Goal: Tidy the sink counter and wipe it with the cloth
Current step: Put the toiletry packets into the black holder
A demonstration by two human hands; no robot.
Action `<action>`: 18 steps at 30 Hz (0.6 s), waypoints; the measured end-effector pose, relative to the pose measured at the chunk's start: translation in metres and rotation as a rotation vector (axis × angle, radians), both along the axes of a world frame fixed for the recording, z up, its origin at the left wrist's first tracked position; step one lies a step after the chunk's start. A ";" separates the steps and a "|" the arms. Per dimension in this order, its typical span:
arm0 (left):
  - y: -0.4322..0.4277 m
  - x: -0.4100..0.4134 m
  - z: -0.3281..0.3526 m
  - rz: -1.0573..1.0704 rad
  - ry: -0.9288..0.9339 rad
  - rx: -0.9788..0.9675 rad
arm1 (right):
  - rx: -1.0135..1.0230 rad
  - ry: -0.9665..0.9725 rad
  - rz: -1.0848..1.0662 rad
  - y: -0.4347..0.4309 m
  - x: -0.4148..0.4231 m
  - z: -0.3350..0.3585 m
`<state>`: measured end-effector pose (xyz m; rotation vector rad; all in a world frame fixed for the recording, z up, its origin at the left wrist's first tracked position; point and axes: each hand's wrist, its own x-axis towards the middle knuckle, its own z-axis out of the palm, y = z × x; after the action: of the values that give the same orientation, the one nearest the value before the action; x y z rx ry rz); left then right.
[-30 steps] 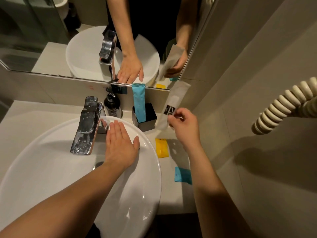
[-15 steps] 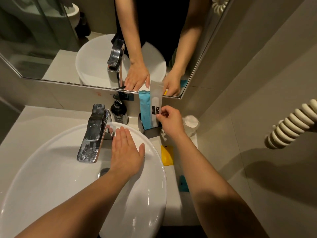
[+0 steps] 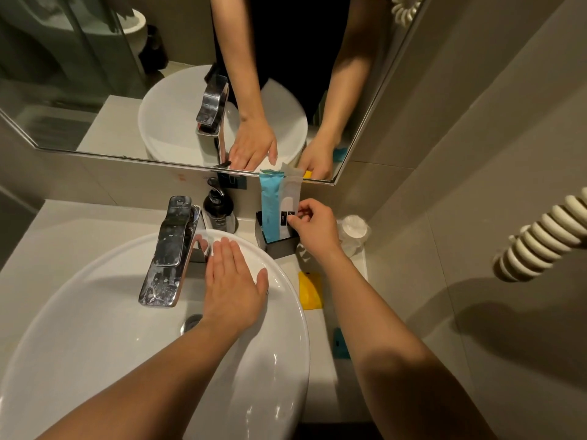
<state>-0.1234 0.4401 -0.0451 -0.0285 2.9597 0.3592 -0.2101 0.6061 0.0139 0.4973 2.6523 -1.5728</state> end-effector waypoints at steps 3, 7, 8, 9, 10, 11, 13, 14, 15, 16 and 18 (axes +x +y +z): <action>0.000 0.000 -0.001 -0.001 0.008 0.001 | -0.058 0.008 -0.031 0.004 0.007 0.002; -0.001 0.000 -0.001 0.000 0.001 0.005 | -0.081 -0.010 -0.134 0.019 0.029 -0.005; -0.001 0.000 -0.001 0.001 0.002 0.003 | -0.083 -0.053 -0.160 0.024 0.038 -0.011; -0.001 0.000 -0.001 0.000 0.003 0.001 | -0.085 -0.113 -0.182 0.027 0.048 -0.019; -0.001 0.000 -0.001 -0.001 0.004 -0.001 | -0.065 -0.180 -0.194 0.031 0.060 -0.028; -0.001 0.000 -0.001 -0.002 0.002 -0.003 | -0.004 -0.246 -0.186 0.035 0.070 -0.036; -0.001 0.000 -0.001 -0.005 -0.004 -0.003 | 0.181 -0.385 -0.122 0.038 0.086 -0.052; -0.001 0.000 -0.002 -0.005 -0.006 -0.002 | 0.247 -0.445 -0.097 0.037 0.092 -0.056; -0.001 0.000 -0.002 -0.004 -0.007 -0.004 | 0.285 -0.494 -0.085 0.035 0.096 -0.059; -0.001 0.000 -0.003 -0.003 -0.006 -0.006 | 0.312 -0.523 -0.084 0.032 0.099 -0.060; -0.001 -0.001 -0.004 -0.003 -0.003 -0.007 | 0.338 -0.541 -0.089 0.027 0.101 -0.062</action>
<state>-0.1241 0.4390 -0.0488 -0.0248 2.9578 0.3481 -0.1092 0.6329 -0.0481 0.9109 2.4780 -0.8297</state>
